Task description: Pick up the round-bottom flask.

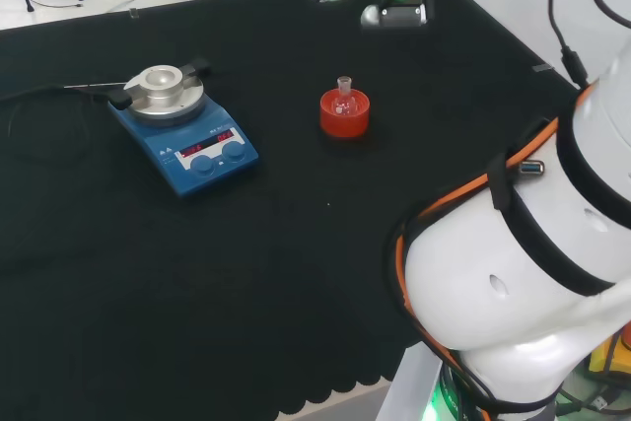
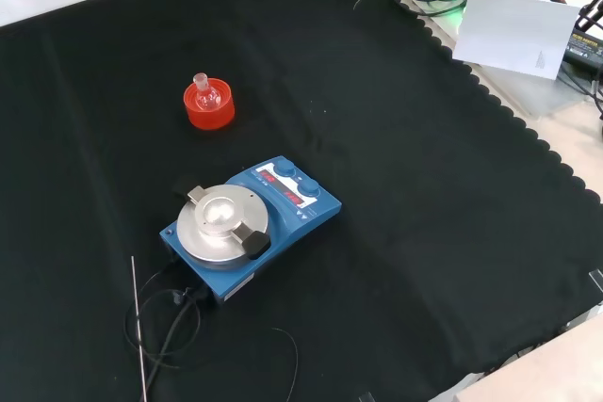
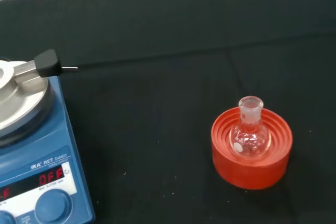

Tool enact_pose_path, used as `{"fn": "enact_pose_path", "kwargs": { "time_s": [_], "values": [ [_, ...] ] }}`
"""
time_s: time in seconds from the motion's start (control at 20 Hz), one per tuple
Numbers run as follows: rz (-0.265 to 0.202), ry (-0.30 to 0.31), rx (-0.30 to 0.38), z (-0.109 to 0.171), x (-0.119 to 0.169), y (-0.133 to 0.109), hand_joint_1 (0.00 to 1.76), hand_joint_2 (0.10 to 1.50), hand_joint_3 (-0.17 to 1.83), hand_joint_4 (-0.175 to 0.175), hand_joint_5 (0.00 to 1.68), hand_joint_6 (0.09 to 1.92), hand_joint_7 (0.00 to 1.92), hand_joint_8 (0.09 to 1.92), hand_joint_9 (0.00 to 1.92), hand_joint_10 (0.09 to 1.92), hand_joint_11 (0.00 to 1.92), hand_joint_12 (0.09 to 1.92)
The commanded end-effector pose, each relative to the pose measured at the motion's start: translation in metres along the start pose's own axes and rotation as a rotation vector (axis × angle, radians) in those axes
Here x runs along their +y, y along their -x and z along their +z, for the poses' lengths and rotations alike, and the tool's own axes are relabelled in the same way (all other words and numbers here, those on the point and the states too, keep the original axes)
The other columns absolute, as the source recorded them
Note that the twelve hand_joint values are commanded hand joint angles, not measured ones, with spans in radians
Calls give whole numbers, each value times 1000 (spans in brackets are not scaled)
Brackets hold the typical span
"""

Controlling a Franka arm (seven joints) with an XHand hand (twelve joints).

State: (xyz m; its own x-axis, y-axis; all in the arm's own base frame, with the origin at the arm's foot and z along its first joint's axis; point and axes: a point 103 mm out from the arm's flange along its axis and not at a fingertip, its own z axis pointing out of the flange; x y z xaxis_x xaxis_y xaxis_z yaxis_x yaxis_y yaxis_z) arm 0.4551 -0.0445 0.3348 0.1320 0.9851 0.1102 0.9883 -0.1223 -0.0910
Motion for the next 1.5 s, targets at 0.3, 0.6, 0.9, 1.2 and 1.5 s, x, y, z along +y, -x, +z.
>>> {"fn": "enact_pose_path", "kwargs": {
  "time_s": [0.3, 0.6, 0.9, 1.2, 1.5],
  "values": [
    [27, 19, 124, 60, 65, 43, 623, 915, 503, -48, 478, 87, 241, 615, 355, 668, 0, 1229],
    [35, 2, 193, 86, 80, 62, 670, 862, 547, -46, 494, 87, 258, 621, 360, 668, 0, 1231],
    [23, -18, 217, 101, 87, 72, 717, 823, 567, -45, 500, 87, 276, 626, 366, 668, 0, 1225],
    [13, -31, 280, 139, 102, 84, 765, 765, 622, -42, 505, 87, 282, 621, 374, 661, 0, 1216],
    [11, -29, 334, 166, 113, 97, 787, 737, 648, -36, 503, 87, 271, 615, 370, 656, 0, 1198]
  ]
}}
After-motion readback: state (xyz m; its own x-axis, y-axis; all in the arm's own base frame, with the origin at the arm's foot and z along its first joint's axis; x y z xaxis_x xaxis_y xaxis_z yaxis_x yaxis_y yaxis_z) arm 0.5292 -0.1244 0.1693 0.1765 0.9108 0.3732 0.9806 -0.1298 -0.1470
